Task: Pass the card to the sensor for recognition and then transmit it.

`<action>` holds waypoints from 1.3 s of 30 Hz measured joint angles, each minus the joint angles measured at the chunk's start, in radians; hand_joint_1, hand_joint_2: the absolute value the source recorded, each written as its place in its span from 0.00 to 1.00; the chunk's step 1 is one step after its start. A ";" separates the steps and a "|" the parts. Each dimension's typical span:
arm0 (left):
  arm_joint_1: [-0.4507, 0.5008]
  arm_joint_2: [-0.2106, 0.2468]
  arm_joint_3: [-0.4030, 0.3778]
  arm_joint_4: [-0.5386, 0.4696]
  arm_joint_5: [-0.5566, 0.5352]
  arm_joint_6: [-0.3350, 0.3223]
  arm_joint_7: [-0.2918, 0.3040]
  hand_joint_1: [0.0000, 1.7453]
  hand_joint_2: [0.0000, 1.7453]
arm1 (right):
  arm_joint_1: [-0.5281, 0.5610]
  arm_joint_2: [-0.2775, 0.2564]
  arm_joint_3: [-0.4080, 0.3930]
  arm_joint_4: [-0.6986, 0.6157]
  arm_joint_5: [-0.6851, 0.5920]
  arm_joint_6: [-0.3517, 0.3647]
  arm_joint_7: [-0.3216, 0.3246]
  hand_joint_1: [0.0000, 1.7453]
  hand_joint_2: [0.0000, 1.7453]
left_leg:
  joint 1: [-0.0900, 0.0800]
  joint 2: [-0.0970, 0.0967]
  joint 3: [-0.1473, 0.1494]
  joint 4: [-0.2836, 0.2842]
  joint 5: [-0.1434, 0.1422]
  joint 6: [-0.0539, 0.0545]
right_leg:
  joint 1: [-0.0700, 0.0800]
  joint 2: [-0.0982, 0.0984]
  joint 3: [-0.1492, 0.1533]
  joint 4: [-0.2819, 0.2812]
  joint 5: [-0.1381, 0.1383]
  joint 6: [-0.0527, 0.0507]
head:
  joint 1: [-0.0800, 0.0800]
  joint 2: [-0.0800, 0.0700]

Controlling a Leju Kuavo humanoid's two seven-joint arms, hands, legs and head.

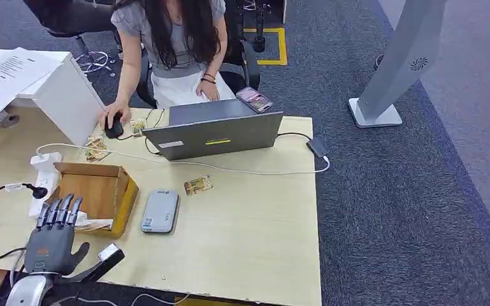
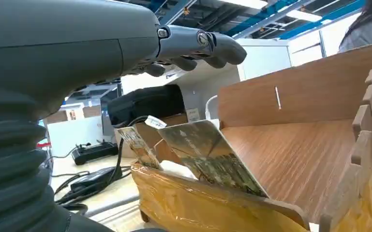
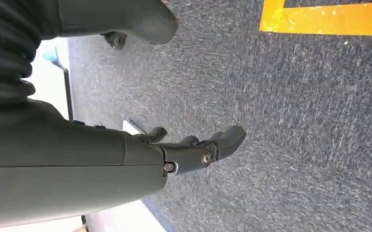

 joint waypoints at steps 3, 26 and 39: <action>-0.006 0.000 0.000 0.003 -0.001 0.000 0.000 0.00 1.00 | 0.000 0.000 0.000 0.000 0.000 0.000 -0.002 0.00 1.00 | 0.000 0.000 0.000 0.000 0.000 0.000 | 0.000 0.000 0.000 0.000 0.000 0.000 | 0.000 0.000; -0.058 -0.001 0.000 0.069 0.007 0.003 -0.010 1.00 1.00 | -0.001 0.000 -0.003 0.000 0.019 0.006 -0.010 0.00 1.00 | 0.000 0.000 0.000 0.000 0.000 0.000 | 0.000 0.000 0.000 0.000 0.000 0.000 | 0.000 0.000; -0.059 0.001 0.000 0.077 0.023 0.013 -0.023 1.00 1.00 | -0.001 0.000 -0.013 0.000 0.029 0.003 -0.013 0.00 1.00 | 0.000 0.000 0.000 0.000 0.000 0.000 | 0.000 0.000 0.000 0.000 0.000 0.000 | 0.000 0.000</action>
